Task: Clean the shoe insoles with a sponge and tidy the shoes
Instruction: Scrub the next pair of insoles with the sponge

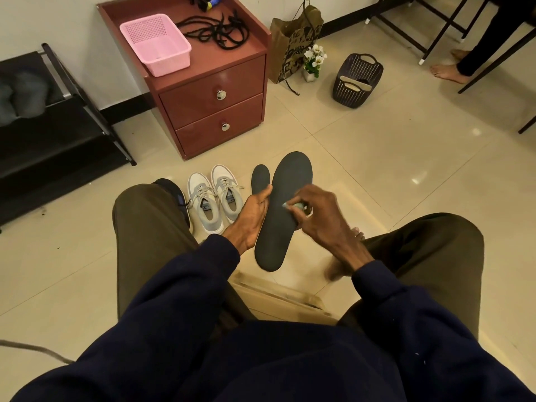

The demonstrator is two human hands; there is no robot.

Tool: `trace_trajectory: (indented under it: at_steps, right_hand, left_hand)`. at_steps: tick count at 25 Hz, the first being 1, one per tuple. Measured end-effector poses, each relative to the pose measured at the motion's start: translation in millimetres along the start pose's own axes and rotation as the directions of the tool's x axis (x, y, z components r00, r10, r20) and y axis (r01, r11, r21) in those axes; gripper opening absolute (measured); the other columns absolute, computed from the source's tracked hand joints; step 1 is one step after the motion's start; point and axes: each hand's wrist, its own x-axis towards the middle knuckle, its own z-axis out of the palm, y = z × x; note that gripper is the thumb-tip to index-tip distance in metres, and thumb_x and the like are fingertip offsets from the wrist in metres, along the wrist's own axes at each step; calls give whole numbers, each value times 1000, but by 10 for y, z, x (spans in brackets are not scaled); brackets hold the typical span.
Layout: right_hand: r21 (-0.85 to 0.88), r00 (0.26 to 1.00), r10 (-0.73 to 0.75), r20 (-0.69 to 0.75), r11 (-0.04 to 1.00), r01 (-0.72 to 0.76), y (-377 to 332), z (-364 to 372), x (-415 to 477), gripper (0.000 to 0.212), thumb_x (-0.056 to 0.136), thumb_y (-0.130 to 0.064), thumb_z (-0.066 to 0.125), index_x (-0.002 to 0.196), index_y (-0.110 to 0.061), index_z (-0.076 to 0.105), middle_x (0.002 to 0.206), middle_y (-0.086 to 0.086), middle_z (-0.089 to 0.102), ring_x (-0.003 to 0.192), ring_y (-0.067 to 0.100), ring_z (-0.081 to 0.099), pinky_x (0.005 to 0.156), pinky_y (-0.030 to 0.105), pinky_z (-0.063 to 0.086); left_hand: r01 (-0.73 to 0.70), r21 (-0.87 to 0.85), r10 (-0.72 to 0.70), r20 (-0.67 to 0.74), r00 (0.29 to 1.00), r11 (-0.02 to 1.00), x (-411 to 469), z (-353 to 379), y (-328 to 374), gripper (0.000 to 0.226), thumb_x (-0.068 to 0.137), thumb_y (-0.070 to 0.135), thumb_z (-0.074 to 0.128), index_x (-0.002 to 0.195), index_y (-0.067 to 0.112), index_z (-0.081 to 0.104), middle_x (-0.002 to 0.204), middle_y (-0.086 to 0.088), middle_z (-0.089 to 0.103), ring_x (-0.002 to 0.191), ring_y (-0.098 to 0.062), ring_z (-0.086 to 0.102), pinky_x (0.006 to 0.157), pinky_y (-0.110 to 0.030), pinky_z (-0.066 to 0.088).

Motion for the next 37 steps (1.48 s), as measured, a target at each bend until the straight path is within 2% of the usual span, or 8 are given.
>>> trace_trajectory:
  at_steps: [3, 8, 13, 19, 24, 28, 34, 37]
  right_hand:
    - [57, 974, -124, 187, 992, 116, -133, 80, -42, 6, 89, -15, 78, 94, -11, 77, 92, -1, 67, 79, 5, 59, 70, 15, 46]
    - [-49, 973, 143, -179, 987, -154, 251, -44, 47, 5, 92, -18, 74, 95, -13, 75, 93, 2, 67, 82, 12, 59, 73, 35, 54]
    - [-27, 998, -70, 11, 997, 70, 17, 50, -6, 6, 90, -12, 76, 95, -11, 76, 94, 2, 68, 84, 11, 62, 74, 23, 50]
    - [-52, 924, 212, -319, 969, -240, 398, -244, 106, 5, 94, -15, 72, 96, -13, 76, 93, 1, 67, 84, 8, 57, 74, 29, 53]
    - [-77, 990, 46, -130, 995, -57, 208, -167, 128, 6, 93, -15, 71, 97, -14, 76, 96, -3, 68, 87, 7, 59, 76, 16, 46]
    - [-68, 916, 280, -286, 948, -311, 452, -324, 160, 6, 92, -11, 70, 92, -14, 75, 92, 2, 69, 87, 17, 63, 75, 10, 41]
    - [-93, 996, 53, -74, 994, -60, 72, -127, 139, 5, 92, -15, 71, 94, -15, 76, 94, -1, 69, 87, 9, 59, 78, 21, 47]
    - [-116, 970, 167, -174, 975, -189, 297, -234, 183, 7, 94, -18, 70, 95, -16, 76, 96, 1, 69, 88, 13, 61, 77, 27, 51]
  left_hand:
    - [-33, 53, 33, -17, 999, 998, 40, -90, -18, 65, 105, 62, 36, 143, 14, 57, 137, -11, 65, 120, -25, 66, 107, -43, 51]
    - [92, 24, -94, 76, 993, 995, 18, -50, -76, 68, 105, 59, 37, 145, 5, 53, 133, -21, 64, 112, -37, 68, 99, -54, 52]
    - [83, -12, -80, 141, 987, 996, -13, -12, -64, 52, 108, 49, 40, 134, 10, 64, 124, -16, 70, 102, -30, 72, 94, -50, 55]
    - [173, 110, -199, 297, 934, 979, 0, -23, -165, 67, 107, 55, 35, 152, 5, 45, 154, -20, 47, 127, -42, 54, 95, -52, 49]
    - [217, 98, -237, 310, 921, 971, 13, -9, -177, 59, 106, 53, 37, 135, 10, 65, 141, -22, 59, 117, -43, 63, 91, -52, 52]
    - [221, 167, -268, 354, 896, 961, 27, -27, -211, 67, 107, 57, 33, 152, 8, 46, 157, -18, 43, 130, -41, 50, 94, -50, 49]
    - [219, 112, -243, 280, 929, 969, 27, -27, -183, 57, 107, 53, 40, 136, 10, 65, 139, -24, 59, 118, -46, 60, 91, -54, 49]
    - [212, 116, -237, 282, 930, 970, 22, -22, -176, 61, 107, 54, 37, 139, 9, 62, 145, -21, 56, 122, -44, 58, 90, -51, 51]
